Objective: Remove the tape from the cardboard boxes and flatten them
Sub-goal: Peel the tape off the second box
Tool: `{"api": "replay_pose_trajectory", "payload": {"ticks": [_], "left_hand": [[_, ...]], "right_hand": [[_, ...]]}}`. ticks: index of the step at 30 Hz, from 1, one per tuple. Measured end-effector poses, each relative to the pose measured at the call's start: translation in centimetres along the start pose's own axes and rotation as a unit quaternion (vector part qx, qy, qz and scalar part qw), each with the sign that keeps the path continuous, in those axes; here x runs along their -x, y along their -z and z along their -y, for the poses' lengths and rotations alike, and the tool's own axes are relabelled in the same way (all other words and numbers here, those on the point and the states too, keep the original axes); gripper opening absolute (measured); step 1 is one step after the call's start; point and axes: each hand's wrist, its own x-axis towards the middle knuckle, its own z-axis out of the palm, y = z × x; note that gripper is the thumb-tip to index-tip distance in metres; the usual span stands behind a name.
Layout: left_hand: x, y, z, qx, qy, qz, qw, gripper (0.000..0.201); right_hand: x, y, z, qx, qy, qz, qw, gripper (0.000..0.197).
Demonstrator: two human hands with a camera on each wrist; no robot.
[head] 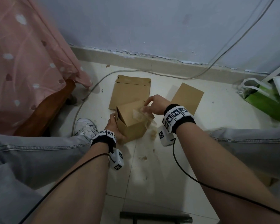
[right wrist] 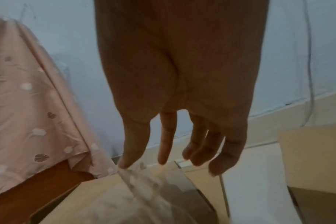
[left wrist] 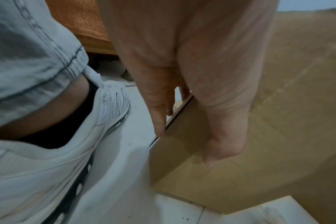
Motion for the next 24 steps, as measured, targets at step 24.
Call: {"api": "replay_pose_trajectory", "payload": {"ticks": [24], "left_hand": [[-1.1, -1.7, 1.6, 0.026, -0.042, -0.033, 0.998, 0.125]], "right_hand": [[-1.6, -1.6, 1.6, 0.129, -0.039, -0.025, 0.991, 0.020]]}}
